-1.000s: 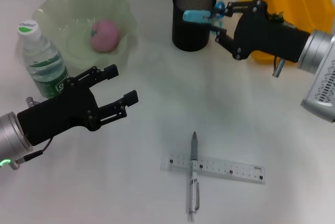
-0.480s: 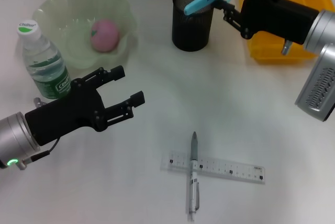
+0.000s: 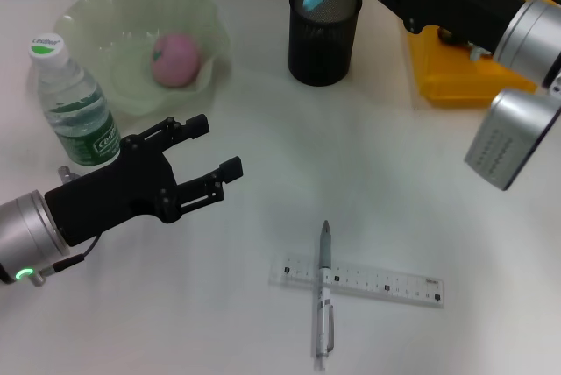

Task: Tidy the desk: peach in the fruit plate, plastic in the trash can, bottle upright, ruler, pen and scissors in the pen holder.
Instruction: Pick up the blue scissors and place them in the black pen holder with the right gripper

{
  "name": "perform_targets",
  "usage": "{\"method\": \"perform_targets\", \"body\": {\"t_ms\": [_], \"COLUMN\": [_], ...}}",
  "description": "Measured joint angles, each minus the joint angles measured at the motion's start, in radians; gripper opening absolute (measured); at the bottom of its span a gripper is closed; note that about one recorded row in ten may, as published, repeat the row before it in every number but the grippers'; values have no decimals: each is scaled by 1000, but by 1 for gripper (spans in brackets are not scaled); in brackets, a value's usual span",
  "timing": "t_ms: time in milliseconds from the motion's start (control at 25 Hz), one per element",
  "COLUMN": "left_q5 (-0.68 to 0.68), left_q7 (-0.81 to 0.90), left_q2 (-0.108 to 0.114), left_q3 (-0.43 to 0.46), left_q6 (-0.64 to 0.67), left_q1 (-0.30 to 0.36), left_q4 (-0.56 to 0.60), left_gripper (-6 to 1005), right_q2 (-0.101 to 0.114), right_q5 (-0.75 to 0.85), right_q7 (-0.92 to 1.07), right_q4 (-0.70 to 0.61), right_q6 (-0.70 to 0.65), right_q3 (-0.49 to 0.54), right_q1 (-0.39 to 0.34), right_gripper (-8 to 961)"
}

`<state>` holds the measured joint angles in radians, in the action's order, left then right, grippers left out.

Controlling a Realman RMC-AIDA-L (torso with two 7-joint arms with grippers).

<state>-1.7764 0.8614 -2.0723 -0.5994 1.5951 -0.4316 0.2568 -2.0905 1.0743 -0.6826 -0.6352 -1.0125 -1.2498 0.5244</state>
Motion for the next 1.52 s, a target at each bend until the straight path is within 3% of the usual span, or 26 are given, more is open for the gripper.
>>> {"method": "perform_targets", "body": {"t_ms": [200, 800, 1520], "left_q5": [-1, 6, 15], "left_q7": [-30, -110, -165], "left_q2": [0, -1, -5], "left_q3": [-1, 10, 21], "left_q6": [0, -27, -63], "left_q1": [1, -6, -28], "left_q4": [-8, -48, -88], "left_gripper": [804, 805, 805], "right_q2": [-1, 2, 0], "right_q5": [-156, -190, -187], "right_q7": [-257, -643, -793], "right_q4": [31, 49, 62], "right_q6": [67, 179, 332], "right_q3": [-81, -81, -122], "right_q1": [2, 24, 107], "right_gripper": [238, 239, 239]}}
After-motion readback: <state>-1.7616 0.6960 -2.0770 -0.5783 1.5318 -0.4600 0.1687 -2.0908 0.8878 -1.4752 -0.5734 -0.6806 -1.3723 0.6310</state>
